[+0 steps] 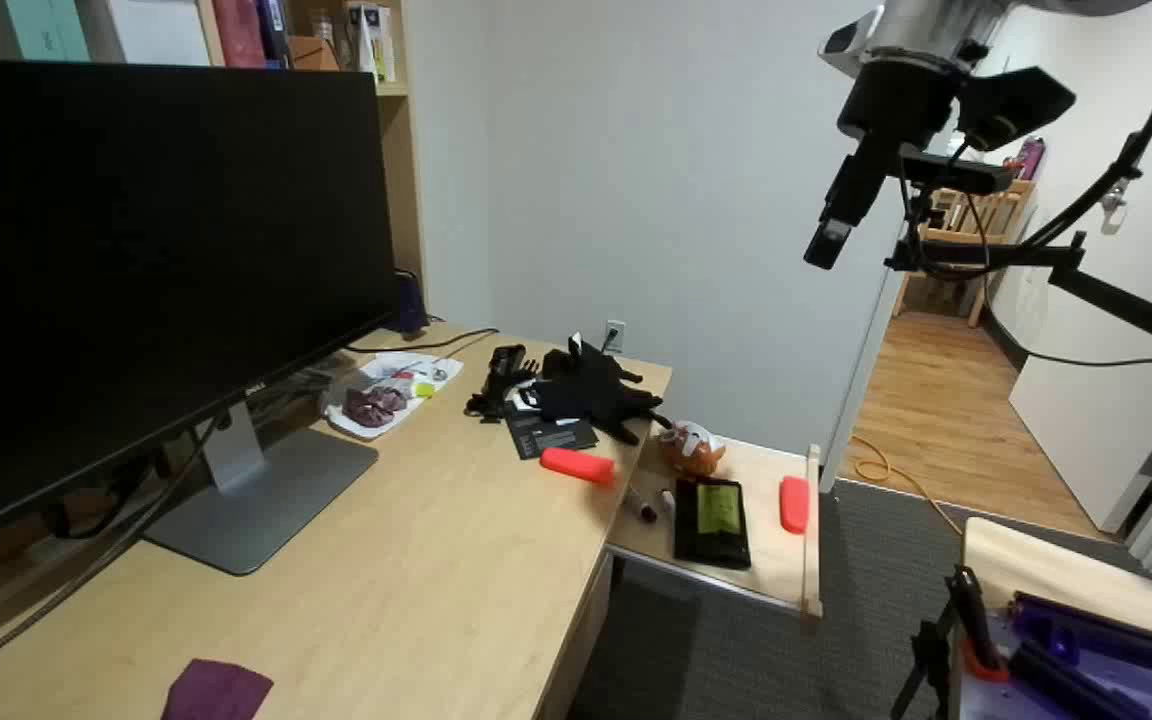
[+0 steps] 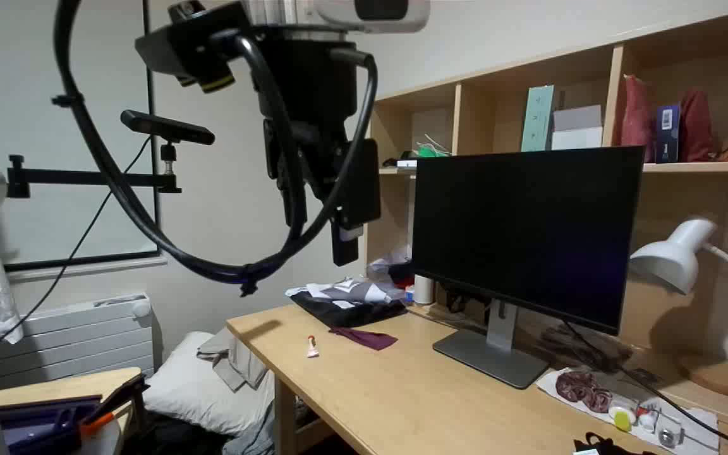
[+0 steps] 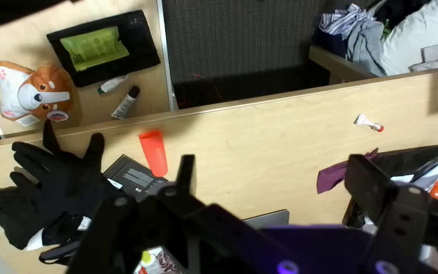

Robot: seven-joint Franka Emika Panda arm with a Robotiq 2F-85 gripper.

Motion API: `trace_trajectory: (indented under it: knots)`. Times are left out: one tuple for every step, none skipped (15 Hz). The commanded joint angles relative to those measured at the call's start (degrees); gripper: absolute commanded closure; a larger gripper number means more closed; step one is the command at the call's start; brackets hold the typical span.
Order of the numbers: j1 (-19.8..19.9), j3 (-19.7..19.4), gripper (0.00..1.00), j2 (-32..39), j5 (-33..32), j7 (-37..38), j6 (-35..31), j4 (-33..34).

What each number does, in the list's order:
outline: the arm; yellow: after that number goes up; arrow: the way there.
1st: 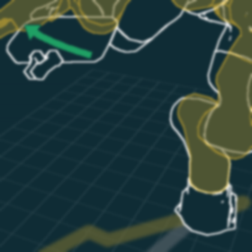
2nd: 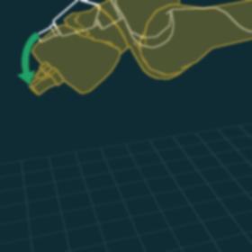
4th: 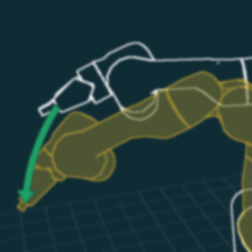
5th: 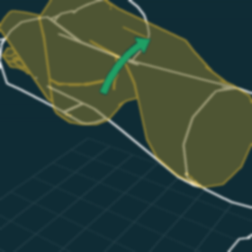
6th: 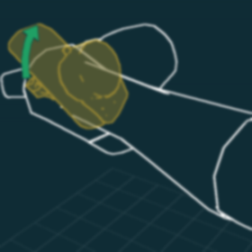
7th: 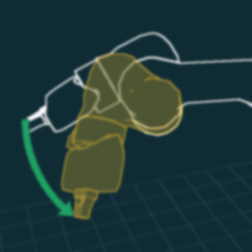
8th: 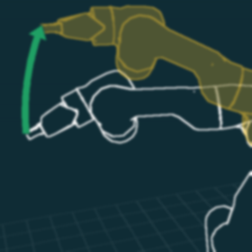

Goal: Move the black gloves to the left then put the orange object in the drawer

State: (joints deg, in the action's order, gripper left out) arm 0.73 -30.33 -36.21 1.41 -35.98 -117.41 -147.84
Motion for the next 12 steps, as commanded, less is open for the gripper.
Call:
trace_trajectory:
  knots:
    - [2.4, 2.2, 0.00, 0.8, 1.7, -1.4, 0.1, 0.1]
    - [2.4, 2.2, 0.00, 0.8, 1.7, -1.4, 0.1, 0.1]
    - [2.4, 2.2, 0.00, 0.8, 1.7, -1.4, 0.1, 0.1]
    - [2.4, 2.2, 0.00, 0.8, 1.7, -1.4, 0.1, 0.1]
    - [2.4, 2.2, 0.00, 0.8, 1.7, -1.4, 0.1, 0.1]
    - [2.4, 2.2, 0.00, 0.8, 1.7, -1.4, 0.1, 0.1]
    - [2.4, 2.2, 0.00, 0.8, 1.7, -1.4, 0.1, 0.1]
    - [2.4, 2.2, 0.00, 0.8, 1.7, -1.4, 0.1, 0.1]
    - [2.5, 2.5, 0.00, 0.6, 1.3, -1.4, -0.2, 0.0]
    - [2.8, 2.9, 0.00, 0.5, 1.5, -0.5, -2.1, -0.4]
    - [3.0, 3.4, 0.00, 0.9, 1.6, 0.1, -3.6, -0.5]
    - [3.3, 4.0, 0.00, 1.8, 1.3, 0.8, -4.8, -0.3]
